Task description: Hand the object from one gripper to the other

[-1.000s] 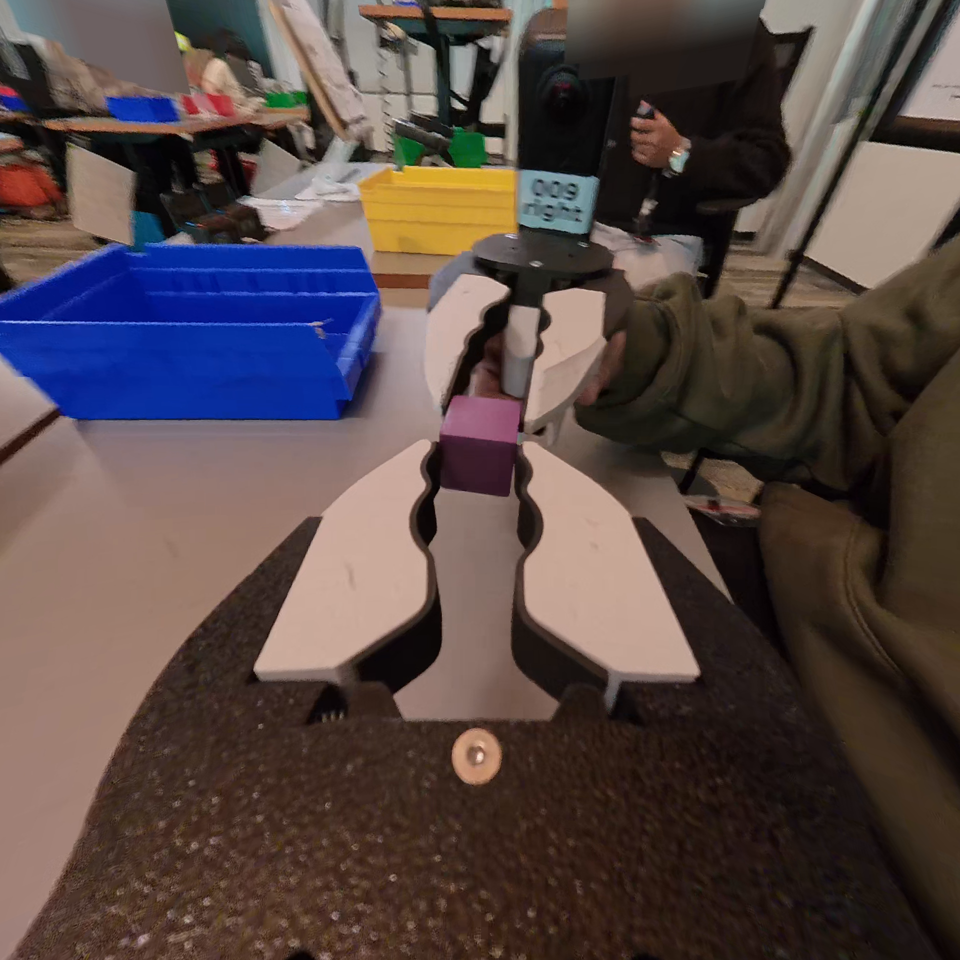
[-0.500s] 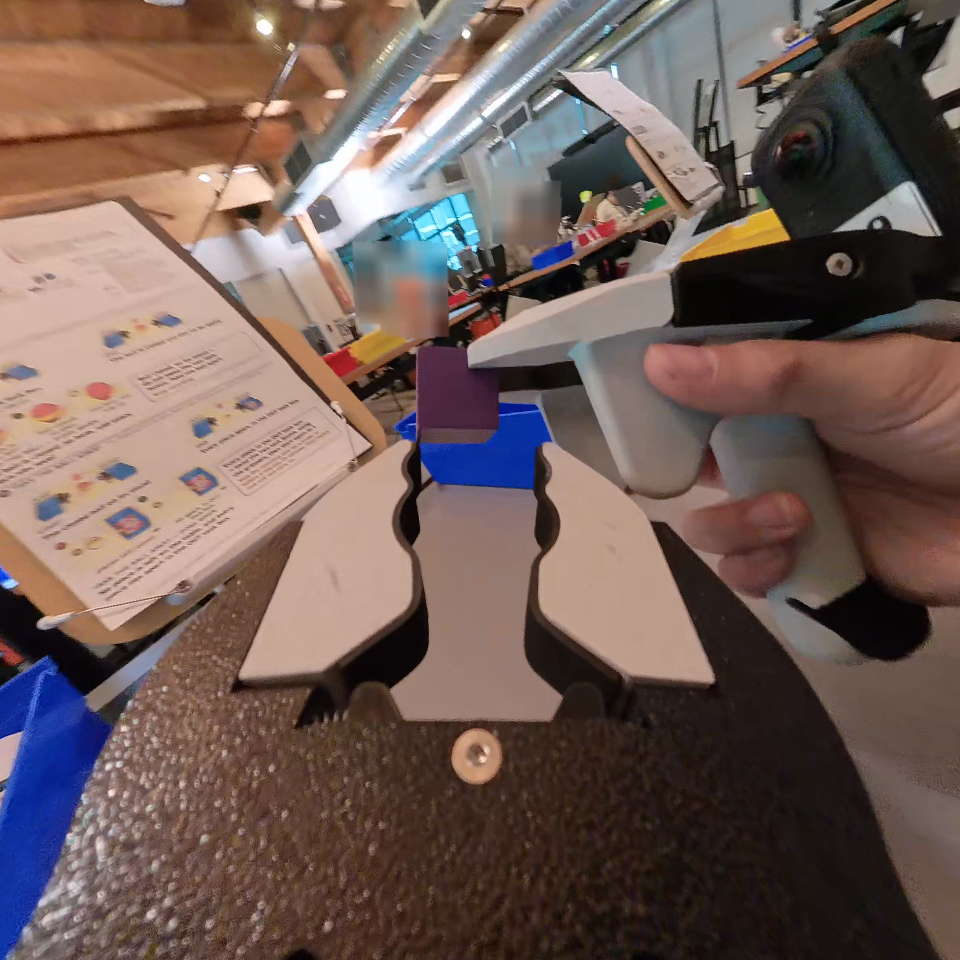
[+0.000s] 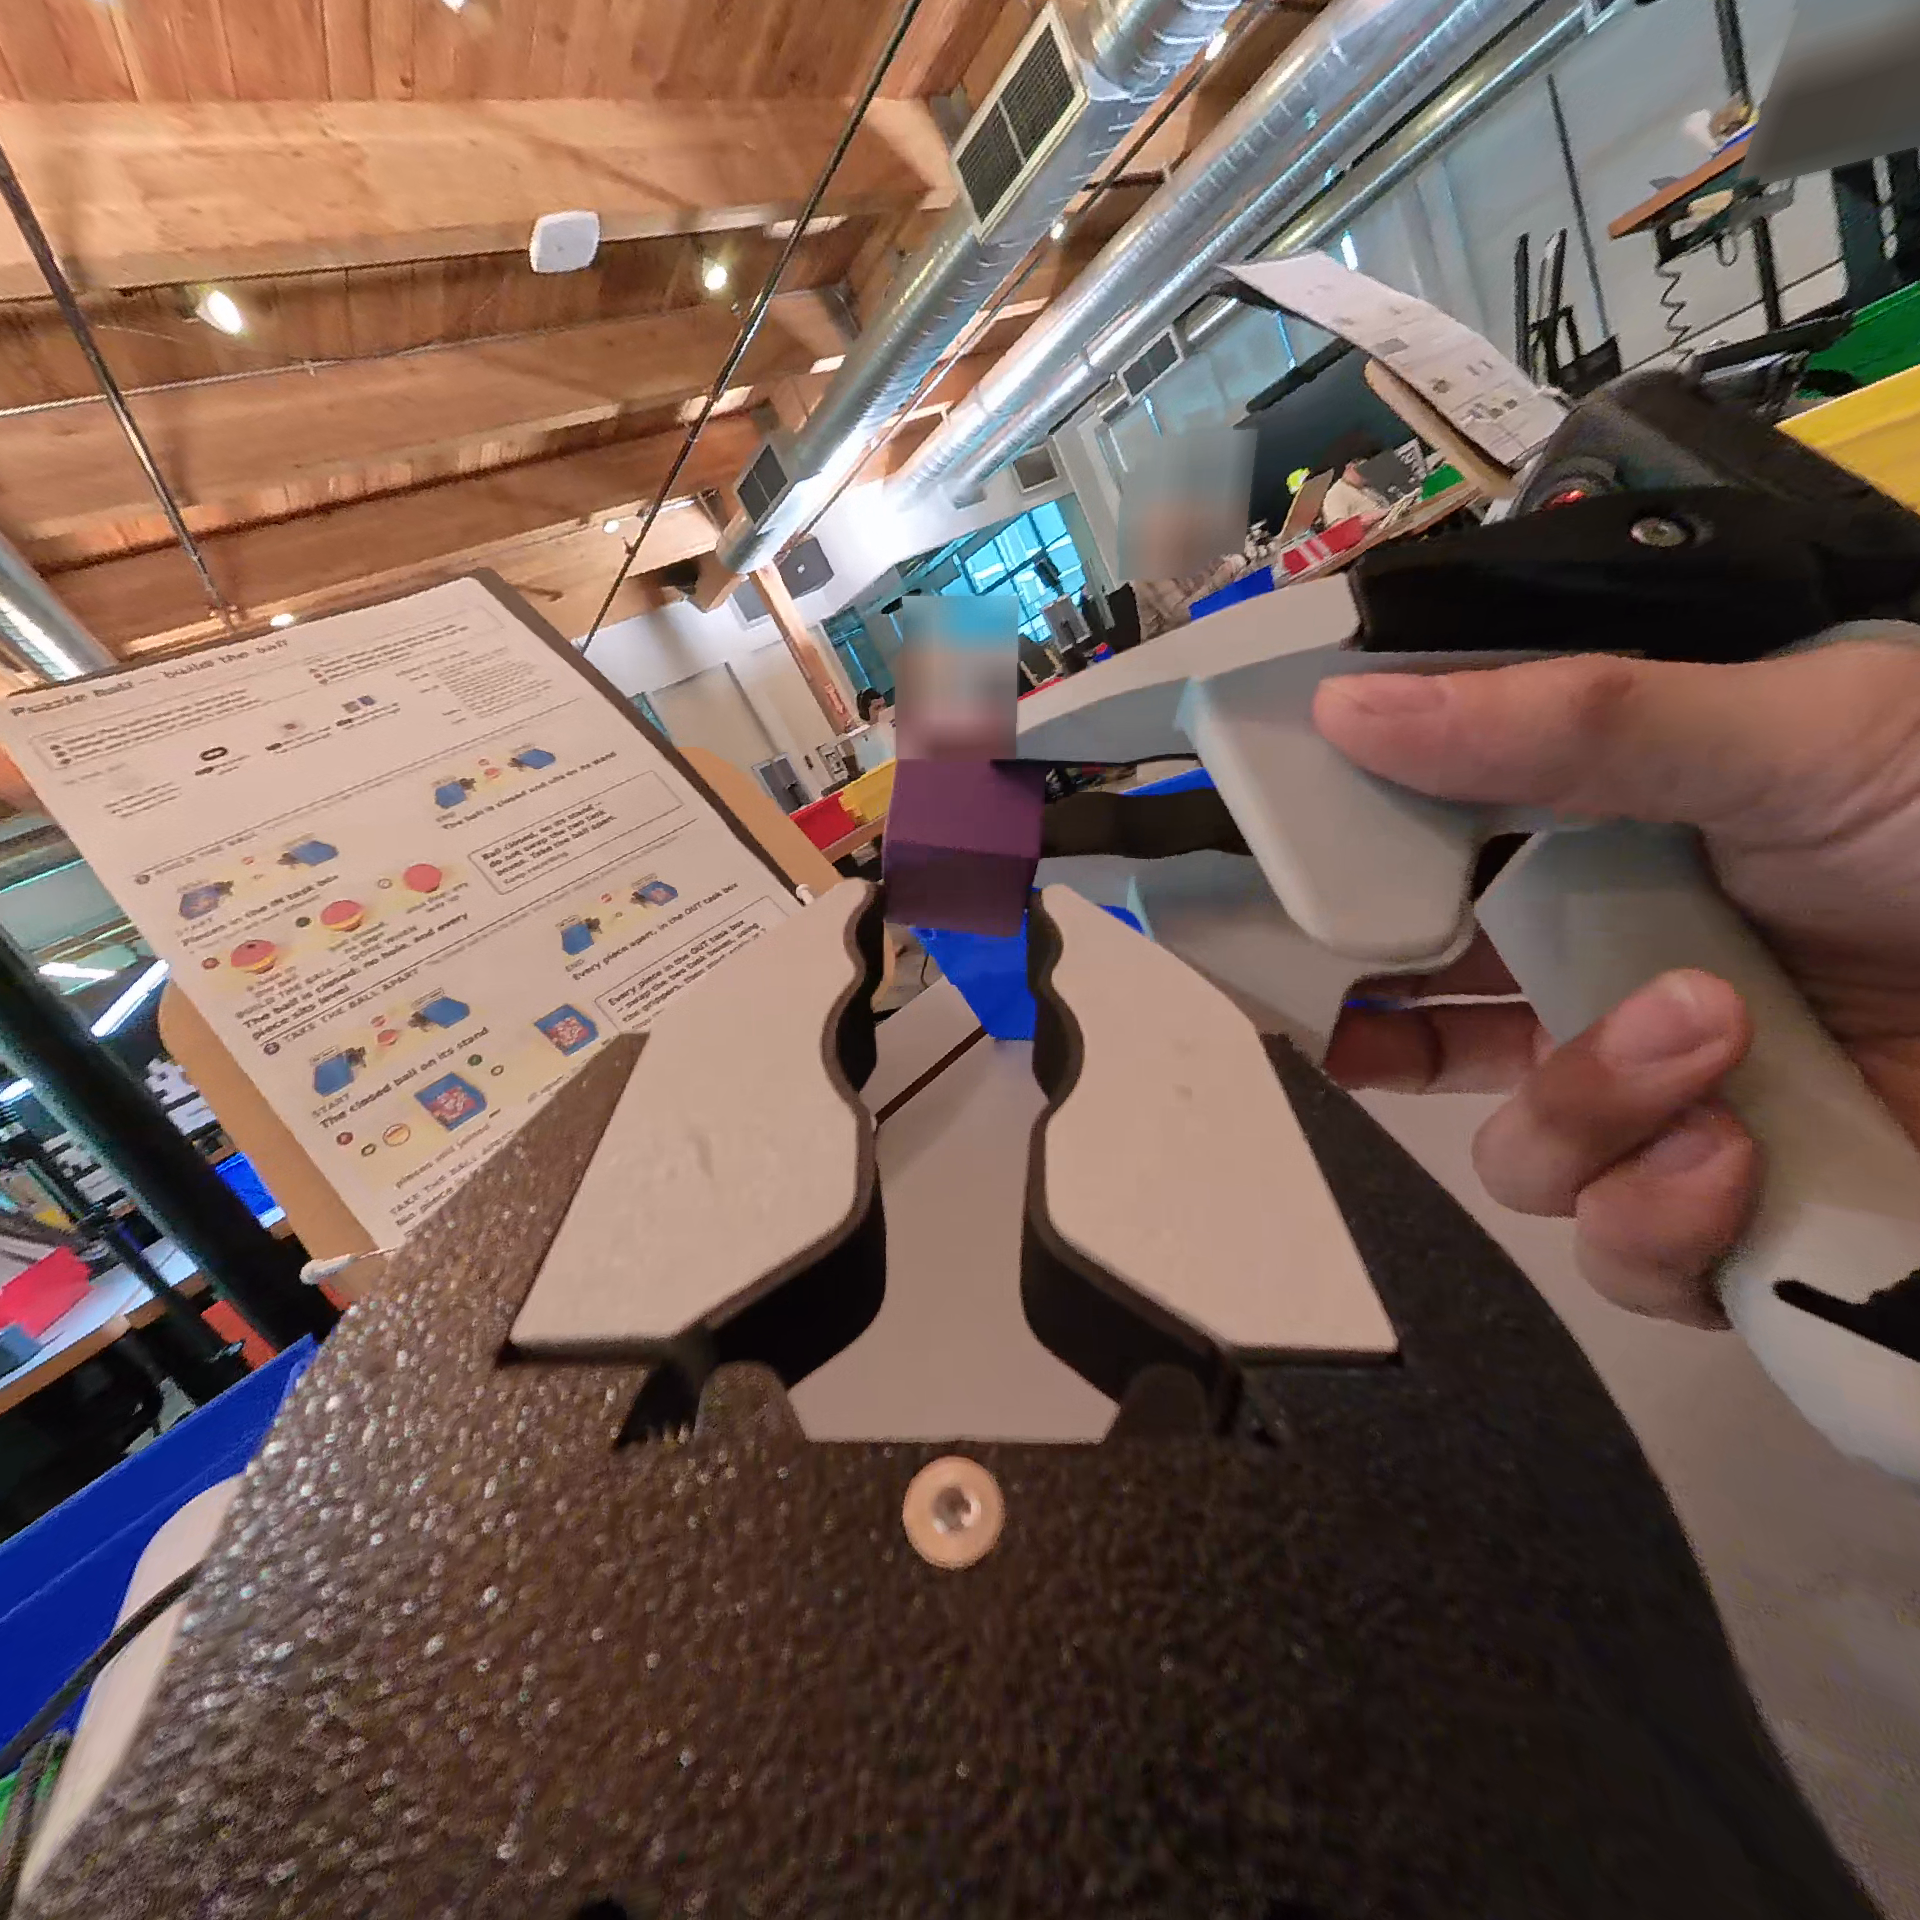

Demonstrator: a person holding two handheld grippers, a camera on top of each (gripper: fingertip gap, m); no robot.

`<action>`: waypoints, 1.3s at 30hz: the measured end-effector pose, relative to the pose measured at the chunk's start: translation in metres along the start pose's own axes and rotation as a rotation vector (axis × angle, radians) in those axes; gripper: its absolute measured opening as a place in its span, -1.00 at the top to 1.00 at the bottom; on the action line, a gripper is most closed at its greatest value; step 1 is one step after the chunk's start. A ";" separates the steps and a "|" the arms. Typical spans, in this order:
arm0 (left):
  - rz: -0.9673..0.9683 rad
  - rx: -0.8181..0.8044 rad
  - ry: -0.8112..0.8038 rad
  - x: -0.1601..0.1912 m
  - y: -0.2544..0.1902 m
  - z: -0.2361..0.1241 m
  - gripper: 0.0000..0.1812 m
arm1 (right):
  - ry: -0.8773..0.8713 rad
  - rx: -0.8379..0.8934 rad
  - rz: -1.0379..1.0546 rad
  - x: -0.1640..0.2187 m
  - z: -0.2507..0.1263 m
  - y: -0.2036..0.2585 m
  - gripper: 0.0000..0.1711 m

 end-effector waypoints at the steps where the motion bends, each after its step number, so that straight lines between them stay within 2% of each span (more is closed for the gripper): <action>1: -0.003 0.009 -0.011 0.000 0.002 0.000 0.72 | 0.001 -0.008 0.015 0.000 0.000 -0.001 0.70; 7: -0.008 0.114 0.003 0.001 0.014 -0.001 0.72 | 0.049 -0.031 0.015 -0.001 0.002 -0.003 0.70; 9: -0.082 0.163 0.019 -0.001 0.021 -0.001 0.72 | 0.105 -0.089 -0.076 -0.004 0.003 -0.003 0.69; 12: -0.291 0.295 0.086 -0.001 0.030 0.001 0.72 | 0.242 -0.112 -0.284 -0.011 0.003 -0.004 0.32; 13: -0.368 0.358 0.104 0.000 0.033 0.001 0.72 | 0.291 -0.105 -0.353 -0.013 0.002 -0.005 0.29; 16: -0.560 0.564 0.165 0.004 0.036 0.001 0.72 | 0.378 -0.163 -0.476 -0.017 -0.003 -0.003 0.40; 21: -0.619 0.729 0.251 0.013 0.031 -0.002 0.72 | 0.520 -0.238 -0.563 -0.005 -0.006 -0.004 0.54; 24: -0.622 0.744 0.238 0.011 0.032 -0.003 0.72 | 0.494 -0.272 -0.592 -0.006 -0.006 -0.002 0.63; 29: -0.605 0.686 0.218 0.011 0.031 -0.002 0.73 | 0.483 -0.232 -0.666 -0.009 -0.004 -0.003 0.64; 34: -0.552 0.633 0.246 0.014 0.029 0.000 0.66 | 0.408 0.001 -0.728 -0.035 -0.011 -0.019 0.65; 36: -0.520 0.514 0.314 0.021 0.039 0.001 0.73 | 0.410 0.105 -0.794 -0.049 -0.018 -0.024 0.65; 38: -0.539 0.266 0.455 0.038 0.059 0.001 0.76 | 0.407 0.166 -0.871 -0.061 -0.023 -0.025 0.65; 39: -0.569 0.235 0.470 0.042 0.063 0.000 0.77 | 0.403 0.185 -0.901 -0.065 -0.025 -0.025 0.65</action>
Point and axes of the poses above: each gripper's, where its closed fingertips meet, z out along the fingers, x out of its underside, y = z × x across the jaws, the point moved 9 cm from there along -z, back along the fingers, and after that the axes turned 5 degrees about -y, right-handed, at the moved point
